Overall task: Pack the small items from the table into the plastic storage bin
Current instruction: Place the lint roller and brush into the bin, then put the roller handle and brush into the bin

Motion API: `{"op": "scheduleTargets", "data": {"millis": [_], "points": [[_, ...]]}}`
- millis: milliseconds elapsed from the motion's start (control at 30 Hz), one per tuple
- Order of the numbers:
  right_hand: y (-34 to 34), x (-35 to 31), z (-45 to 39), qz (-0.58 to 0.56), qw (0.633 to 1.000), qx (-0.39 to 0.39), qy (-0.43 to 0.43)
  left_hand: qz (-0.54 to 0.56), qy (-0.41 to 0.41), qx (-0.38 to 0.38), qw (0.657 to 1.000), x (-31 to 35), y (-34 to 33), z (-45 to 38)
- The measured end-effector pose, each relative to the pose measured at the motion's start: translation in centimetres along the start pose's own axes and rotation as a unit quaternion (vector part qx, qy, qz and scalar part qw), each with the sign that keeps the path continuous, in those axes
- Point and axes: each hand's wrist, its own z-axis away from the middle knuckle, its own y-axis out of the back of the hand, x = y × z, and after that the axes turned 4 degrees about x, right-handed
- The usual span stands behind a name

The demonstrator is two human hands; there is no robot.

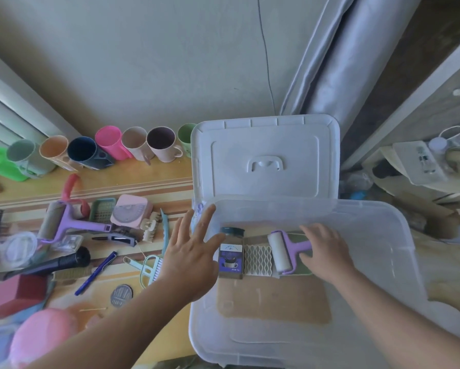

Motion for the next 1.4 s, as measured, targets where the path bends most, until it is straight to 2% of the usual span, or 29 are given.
{"op": "scheduleTargets", "data": {"millis": [267,333,433,500,633,733,800,933,1000,1067,1133,1200,1300,1400], "points": [[1.2,-1.3,0.9,-0.012,0.999,0.051,-0.010,0.013,0.066,0.004,0.998,-3.2,-0.1,1.7],[1.9,-1.5,1.0,0.003,0.998,0.052,-0.022,0.034,0.032,0.026,0.999,-3.4,0.1,2.0],[2.9,-1.0,1.3,0.016,0.996,0.071,-0.042,0.059,-0.129,0.066,0.988,-2.9,-0.1,3.3],[3.6,-0.7,1.8,0.012,0.995,0.083,-0.053,0.055,-0.195,0.051,0.978,-2.9,-1.0,4.5],[5.1,-2.6,3.1,-0.005,0.995,0.082,-0.057,0.116,-0.173,0.072,0.975,-4.0,-2.5,5.5],[6.4,-7.6,3.8,-0.060,0.989,0.137,0.004,0.159,-0.188,0.101,0.964,-6.4,-2.6,5.9],[7.4,-12.7,4.5,-0.104,0.974,0.185,0.076,0.203,-0.132,0.097,0.966,-9.6,-3.6,6.5],[8.7,-24.6,6.3,-0.173,0.926,0.250,0.224,0.174,0.105,0.038,0.978,-19.2,-6.3,8.1],[7.9,-30.2,6.5,-0.195,0.906,0.225,0.301,0.127,0.134,0.058,0.981,-24.2,-6.5,9.1],[6.0,-35.1,6.3,-0.195,0.913,0.128,0.334,0.084,0.140,0.091,0.982,-29.1,-6.8,10.2],[3.3,-38.8,5.7,-0.150,0.939,0.005,0.311,0.089,0.227,0.037,0.969,-33.0,-6.7,11.2],[0.2,-40.8,4.3,-0.052,0.961,-0.059,0.266,0.086,0.276,-0.006,0.957,-35.8,-7.1,12.0],[-3.8,-42.2,2.8,0.081,0.968,-0.130,0.199,0.064,0.294,-0.047,0.952,-38.9,-7.6,12.4],[-6.9,-42.2,2.5,0.126,0.970,-0.147,0.150,0.043,0.273,-0.074,0.958,-40.7,-8.5,12.7]]}}
